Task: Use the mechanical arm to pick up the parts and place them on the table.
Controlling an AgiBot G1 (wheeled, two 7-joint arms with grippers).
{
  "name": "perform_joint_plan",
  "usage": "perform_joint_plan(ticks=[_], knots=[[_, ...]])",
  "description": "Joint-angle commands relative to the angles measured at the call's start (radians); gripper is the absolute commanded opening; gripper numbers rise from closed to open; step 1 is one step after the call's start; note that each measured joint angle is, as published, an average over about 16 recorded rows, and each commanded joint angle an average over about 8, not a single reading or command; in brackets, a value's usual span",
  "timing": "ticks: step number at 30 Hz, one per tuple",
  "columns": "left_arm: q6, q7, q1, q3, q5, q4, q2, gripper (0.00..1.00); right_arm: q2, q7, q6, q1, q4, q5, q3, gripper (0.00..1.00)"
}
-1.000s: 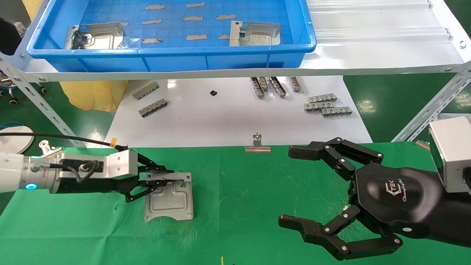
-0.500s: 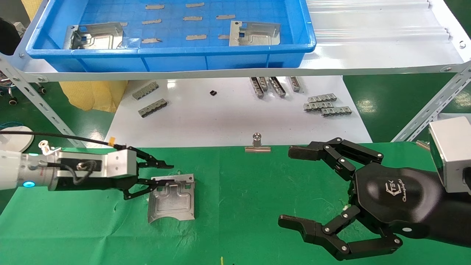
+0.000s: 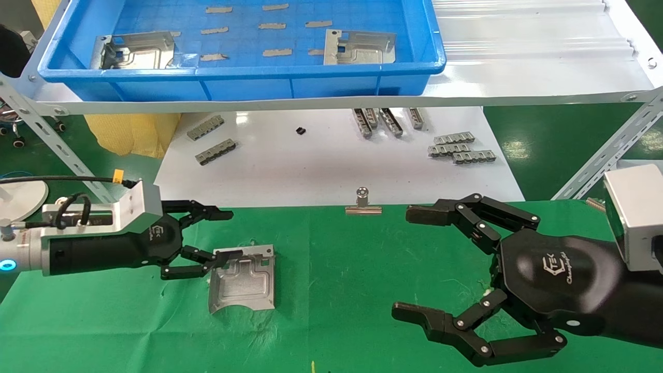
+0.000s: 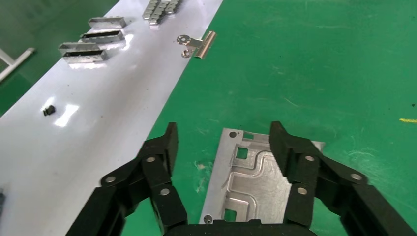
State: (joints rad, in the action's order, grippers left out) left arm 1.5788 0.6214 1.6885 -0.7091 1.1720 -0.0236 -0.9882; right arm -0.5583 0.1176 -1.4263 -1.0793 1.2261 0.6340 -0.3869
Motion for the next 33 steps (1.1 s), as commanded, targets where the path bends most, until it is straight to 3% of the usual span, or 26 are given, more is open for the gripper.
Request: perform_joint_plan(ticks=[1, 10, 33], knots=[[0.005, -0.013, -0.004, 0.007, -0.01, -0.014, 0.002, 1.0, 0.0, 0.0, 0.0, 0.0, 0.0, 0.0, 0.0, 1.0], [-0.003, -0.018, -0.017, 0.011, -0.011, 0.038, 0.01, 1.0, 0.0, 0.0, 0.0, 0.0, 0.0, 0.0, 0.0, 1.0], [-0.033, -0.32, -0.245, 0.171, -0.176, 0.521, 0.15, 1.0, 0.0, 0.0, 0.0, 0.0, 0.0, 0.0, 0.0, 1.0]])
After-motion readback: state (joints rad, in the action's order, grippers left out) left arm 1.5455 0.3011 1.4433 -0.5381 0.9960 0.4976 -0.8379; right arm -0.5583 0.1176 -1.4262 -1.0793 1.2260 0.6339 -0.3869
